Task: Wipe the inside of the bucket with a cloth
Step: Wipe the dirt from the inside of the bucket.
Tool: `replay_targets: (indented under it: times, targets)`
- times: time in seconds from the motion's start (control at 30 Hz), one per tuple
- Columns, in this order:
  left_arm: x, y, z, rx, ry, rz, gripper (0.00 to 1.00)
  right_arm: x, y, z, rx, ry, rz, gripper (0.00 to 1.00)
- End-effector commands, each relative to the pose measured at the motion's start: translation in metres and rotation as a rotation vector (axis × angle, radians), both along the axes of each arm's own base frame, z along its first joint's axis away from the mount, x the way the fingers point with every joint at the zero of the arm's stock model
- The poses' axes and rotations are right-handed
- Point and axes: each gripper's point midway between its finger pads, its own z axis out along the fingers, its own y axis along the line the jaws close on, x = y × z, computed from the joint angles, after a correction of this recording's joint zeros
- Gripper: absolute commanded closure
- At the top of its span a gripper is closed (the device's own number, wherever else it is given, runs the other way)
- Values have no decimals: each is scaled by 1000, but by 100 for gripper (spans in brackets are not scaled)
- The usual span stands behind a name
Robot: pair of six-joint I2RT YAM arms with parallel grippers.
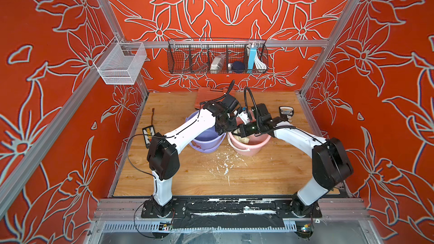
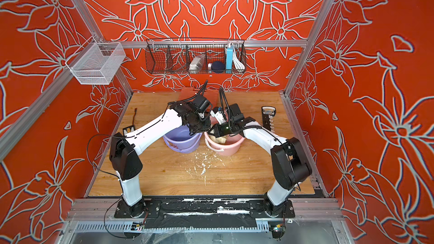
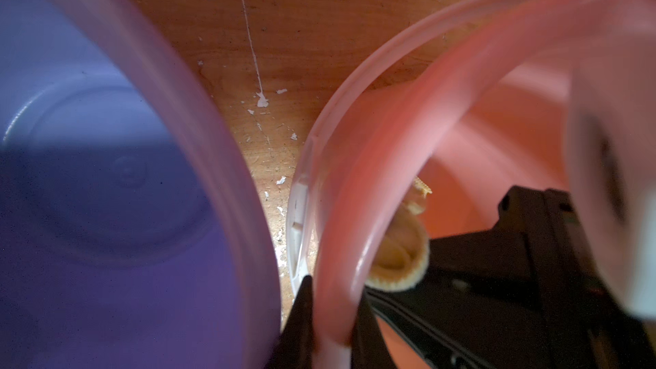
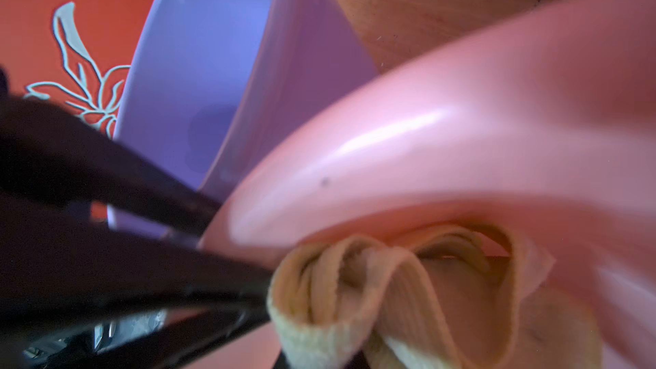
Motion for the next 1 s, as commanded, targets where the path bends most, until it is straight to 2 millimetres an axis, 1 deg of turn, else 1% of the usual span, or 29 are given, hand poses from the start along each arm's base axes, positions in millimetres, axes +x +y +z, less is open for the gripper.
replay_targets:
  times: [0.0, 0.03, 0.13, 0.17, 0.2, 0.23, 0.33, 0.4, 0.5, 0.57, 0.63, 0.7, 0.77, 0.8, 0.87, 0.97]
  targets:
    - [-11, -14, 11, -47, -18, -73, 100, 11, 16, 6, 0, -31, 14, 100]
    - [-12, -15, 12, -47, -10, -83, 100, 16, 13, 2, -22, -31, -8, 100]
    - [-15, -15, 11, -44, 2, -96, 100, 35, 5, -1, -75, -58, -103, 100]
    - [-16, -14, 9, -43, 5, -95, 100, 43, 0, 1, -97, -87, -149, 100]
    - [-17, -13, 7, -40, 6, -96, 100, 53, -9, 3, -137, -122, -220, 100]
    - [-18, -12, 5, -37, 8, -96, 100, 61, -18, 6, -164, -153, -276, 100]
    - [-20, -12, 1, -37, 17, -98, 100, 80, -40, 27, -197, -268, -435, 100]
    - [-20, -12, 0, -36, 18, -100, 100, 88, -55, 41, -214, -318, -532, 100]
    - [-20, -12, 0, -35, 17, -98, 100, 92, -66, 49, -240, -332, -602, 100]
    - [-19, -13, 0, -37, 17, -100, 100, 91, -61, 49, -237, -322, -573, 100]
    - [-18, -13, 0, -33, 16, -100, 100, 85, -47, 45, -213, -292, -489, 100]
    - [-16, -12, 1, -29, 8, -93, 100, 70, -20, 45, -126, -256, -330, 100]
    - [-14, -11, 1, -22, 0, -87, 100, 53, 2, 47, -37, -216, -189, 100]
    - [-13, -11, 1, -23, -3, -83, 100, 45, 8, 48, -8, -193, -137, 100]
    - [-12, -10, 2, -18, -8, -78, 100, 30, 15, 49, 23, -162, -54, 100]
    - [-10, -8, 5, -12, -26, -72, 100, 11, 9, 45, 1, -155, 14, 100]
